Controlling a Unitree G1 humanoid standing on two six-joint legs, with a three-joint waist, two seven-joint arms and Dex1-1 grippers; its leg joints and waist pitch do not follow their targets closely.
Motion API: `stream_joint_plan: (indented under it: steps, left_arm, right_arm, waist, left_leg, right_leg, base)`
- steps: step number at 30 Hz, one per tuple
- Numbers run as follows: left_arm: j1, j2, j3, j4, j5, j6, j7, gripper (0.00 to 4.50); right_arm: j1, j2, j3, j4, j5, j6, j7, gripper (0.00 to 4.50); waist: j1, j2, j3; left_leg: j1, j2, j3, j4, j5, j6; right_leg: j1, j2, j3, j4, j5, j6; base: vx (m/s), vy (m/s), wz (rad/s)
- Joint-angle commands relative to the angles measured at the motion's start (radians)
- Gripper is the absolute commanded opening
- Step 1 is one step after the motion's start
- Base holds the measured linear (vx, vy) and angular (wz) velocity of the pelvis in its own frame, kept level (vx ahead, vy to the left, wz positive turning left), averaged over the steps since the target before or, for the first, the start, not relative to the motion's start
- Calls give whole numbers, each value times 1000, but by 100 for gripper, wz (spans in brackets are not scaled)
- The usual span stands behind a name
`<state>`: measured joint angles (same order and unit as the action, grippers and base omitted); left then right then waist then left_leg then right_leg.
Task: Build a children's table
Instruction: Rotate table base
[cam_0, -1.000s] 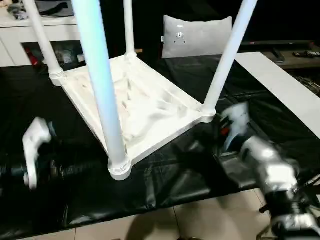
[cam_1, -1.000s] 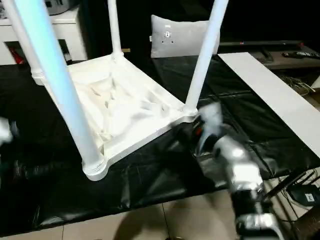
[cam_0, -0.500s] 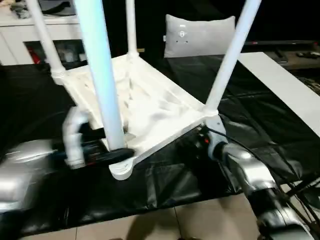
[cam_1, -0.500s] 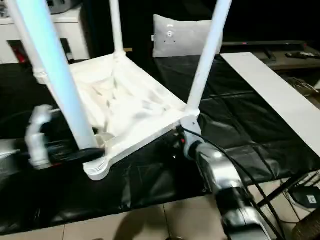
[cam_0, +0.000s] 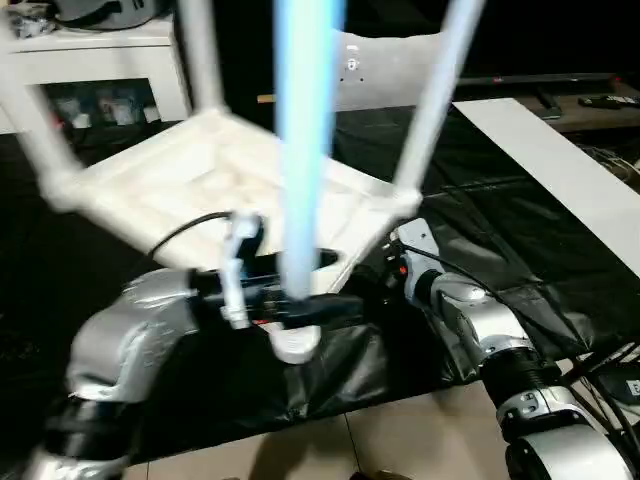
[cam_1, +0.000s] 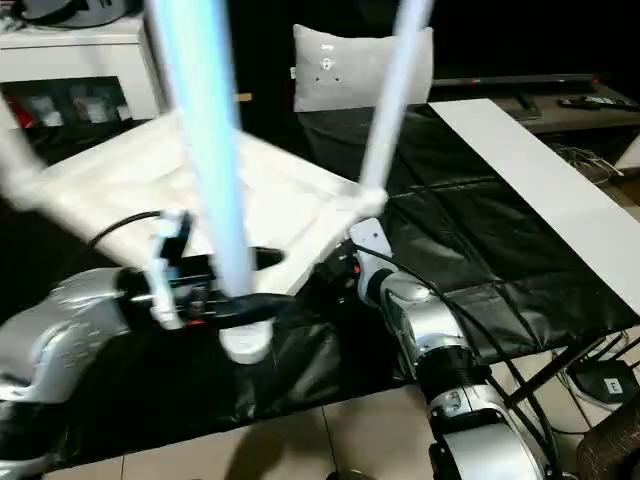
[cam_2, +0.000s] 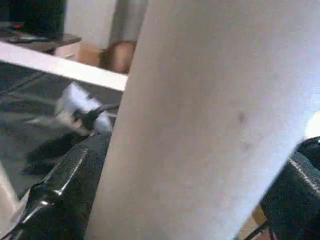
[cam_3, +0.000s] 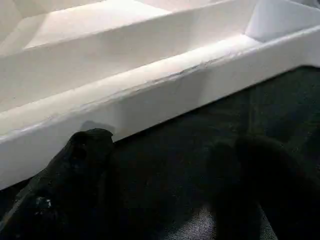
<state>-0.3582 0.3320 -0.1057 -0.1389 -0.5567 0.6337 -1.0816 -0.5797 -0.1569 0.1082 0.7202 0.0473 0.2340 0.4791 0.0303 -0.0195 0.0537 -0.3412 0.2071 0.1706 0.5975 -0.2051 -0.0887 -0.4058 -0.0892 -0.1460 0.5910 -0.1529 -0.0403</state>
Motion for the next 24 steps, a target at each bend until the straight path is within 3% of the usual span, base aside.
stream_joint_plan:
  steps: [1,6,10,15,19,24]
  left_arm:
    - [-22,-23,-53,-29,-31,2,-11,442]
    - [-49,-61,-79,-20,-26,0,-9,442]
    - [-65,-85,-93,-16,-26,0,-5,442]
    - [-82,-104,-103,28,39,-56,32,442]
    - [-98,-113,-98,81,107,-128,85,442]
    - [-118,-137,-86,129,163,-204,157,442]
  right_arm:
    - [-33,37,29,-11,15,-30,40,450]
    - [-24,54,56,-22,16,-43,96,450]
    - [-14,66,78,-31,9,-64,140,450]
    - [-39,67,45,20,-19,-89,56,450]
    - [-50,45,7,50,-27,-106,5,450]
    - [-11,-6,-29,30,-18,-117,11,450]
  waist:
    - [9,-2,-65]
    - [7,-1,-64]
    - [7,-2,-64]
    - [8,-4,-63]
    - [11,-5,-63]
    - [16,-5,-65]
  left_leg:
    - [-10,21,-2,-67,-158,21]
    - [-9,23,-4,-67,-174,23]
    - [-9,24,-4,-66,-174,25]
    - [-7,24,-3,-67,-172,23]
    - [-7,23,-4,-66,-182,20]
    - [-7,22,-3,-64,-170,25]
  right_leg:
    - [67,-64,70,-70,-352,-129]
    - [64,-62,67,-75,-388,-110]
    - [65,-64,68,-74,-379,-118]
    - [62,-63,68,-75,-380,-120]
    - [62,-64,67,-79,-407,-98]
    - [61,-64,67,-80,-400,-85]
  base:
    - [0,0,0]
    - [0,0,0]
    - [0,0,0]
    - [0,0,0]
    - [0,0,0]
    - [0,0,0]
